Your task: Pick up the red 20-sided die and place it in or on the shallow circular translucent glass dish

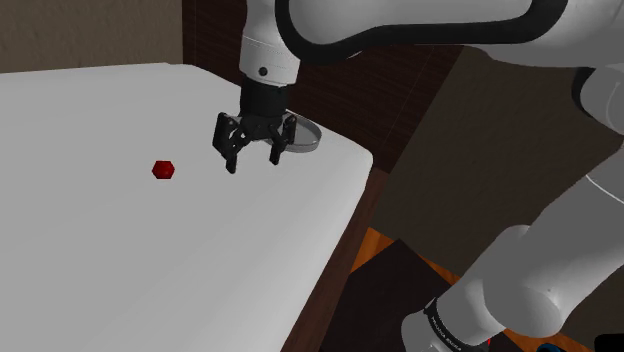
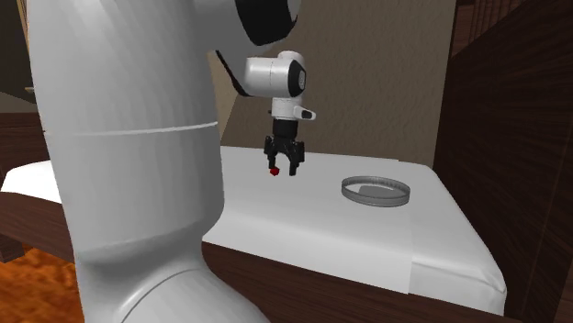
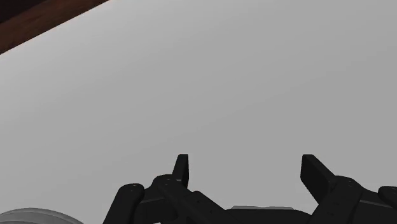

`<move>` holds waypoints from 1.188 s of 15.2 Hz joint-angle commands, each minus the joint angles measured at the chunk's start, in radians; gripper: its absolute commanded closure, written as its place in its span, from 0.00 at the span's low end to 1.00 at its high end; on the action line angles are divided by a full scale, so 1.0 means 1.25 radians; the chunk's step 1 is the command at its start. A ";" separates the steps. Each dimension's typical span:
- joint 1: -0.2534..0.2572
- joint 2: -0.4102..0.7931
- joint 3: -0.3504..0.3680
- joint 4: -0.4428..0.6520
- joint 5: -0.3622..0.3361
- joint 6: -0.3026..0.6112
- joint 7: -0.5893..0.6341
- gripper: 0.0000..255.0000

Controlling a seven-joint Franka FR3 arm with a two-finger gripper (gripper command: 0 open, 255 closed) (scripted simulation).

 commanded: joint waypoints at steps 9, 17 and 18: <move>0.124 0.320 0.031 0.373 -0.198 -0.037 0.177 0.00; 0.143 0.362 0.024 0.368 -0.223 0.011 0.194 0.00; 0.142 0.365 0.023 0.355 -0.225 0.027 0.196 0.00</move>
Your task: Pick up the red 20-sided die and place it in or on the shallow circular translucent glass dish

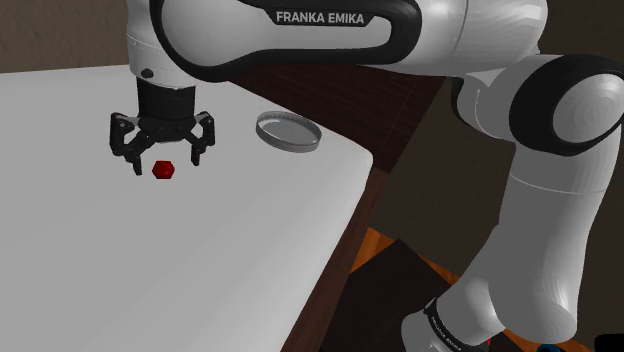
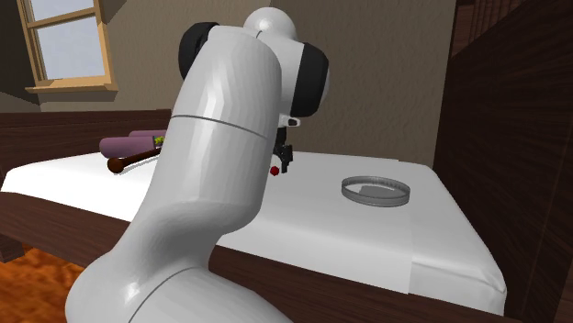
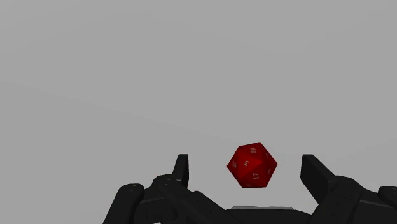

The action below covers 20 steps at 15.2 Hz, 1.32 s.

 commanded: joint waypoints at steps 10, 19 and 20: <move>-0.002 0.000 -0.001 -0.013 -0.001 0.013 0.000 1.00; -0.001 -0.001 0.000 -0.004 0.000 0.004 0.000 1.00; 0.000 -0.002 0.001 0.005 0.001 -0.007 -0.001 1.00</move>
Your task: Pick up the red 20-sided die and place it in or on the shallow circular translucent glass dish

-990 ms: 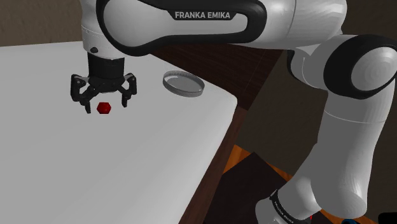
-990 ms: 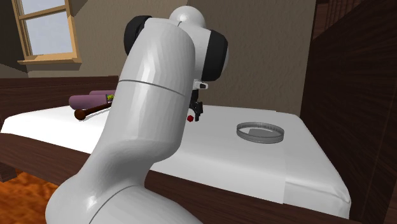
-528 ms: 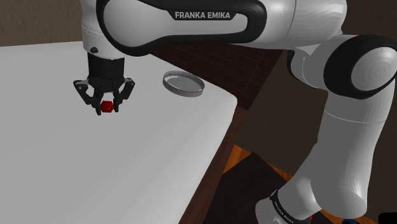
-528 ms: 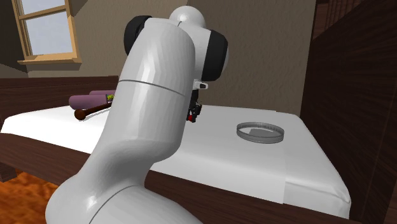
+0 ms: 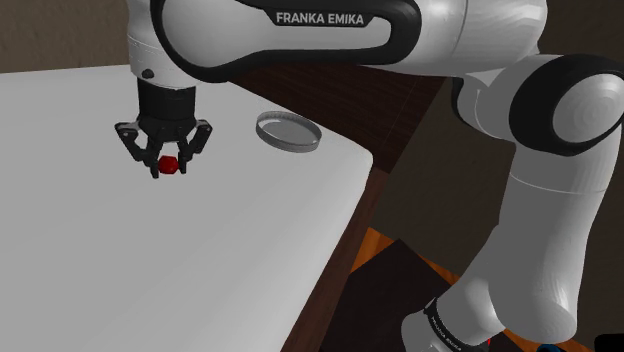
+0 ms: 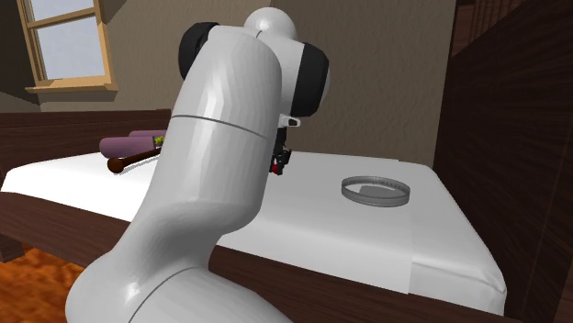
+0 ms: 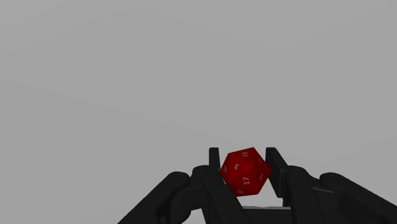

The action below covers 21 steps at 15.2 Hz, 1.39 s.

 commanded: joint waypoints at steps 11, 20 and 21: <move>0.017 0.002 0.004 0.132 0.002 -0.129 -0.004 1.00; -0.030 -0.040 0.000 0.139 0.025 -0.173 -0.057 1.00; -0.049 -0.057 -0.003 0.116 0.034 -0.165 -0.075 1.00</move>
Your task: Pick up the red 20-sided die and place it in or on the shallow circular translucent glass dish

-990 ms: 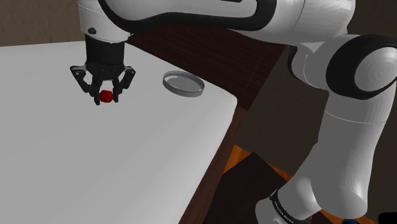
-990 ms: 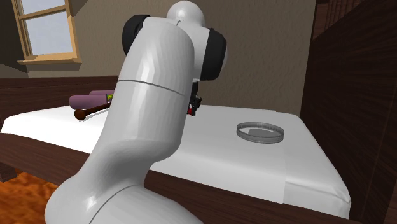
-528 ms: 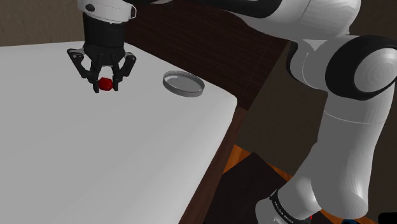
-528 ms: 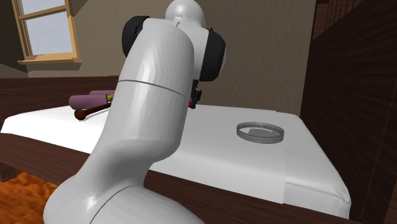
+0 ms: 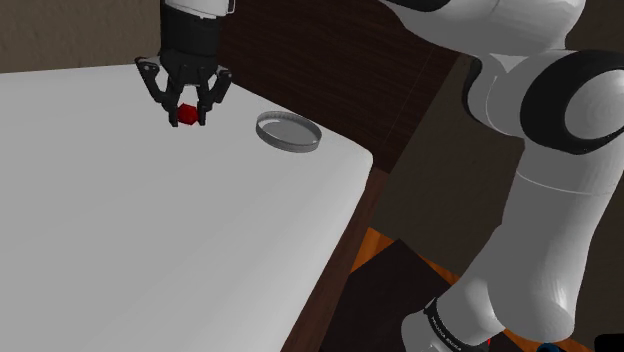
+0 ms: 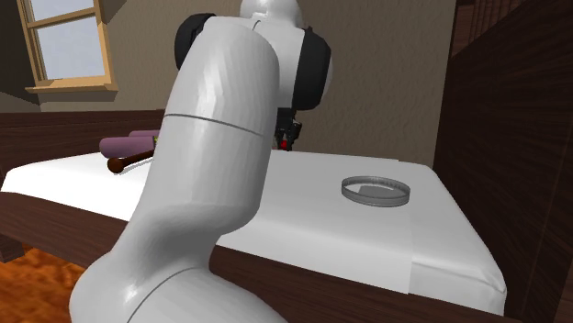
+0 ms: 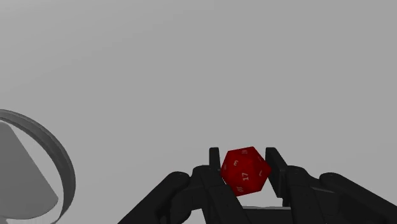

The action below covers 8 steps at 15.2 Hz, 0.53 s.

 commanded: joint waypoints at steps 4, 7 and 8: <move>-0.089 -0.078 -0.018 -0.103 0.043 0.032 -0.094 1.00; -0.134 -0.111 -0.034 -0.144 0.063 0.044 -0.152 1.00; -0.149 -0.120 -0.040 -0.155 0.069 0.047 -0.171 1.00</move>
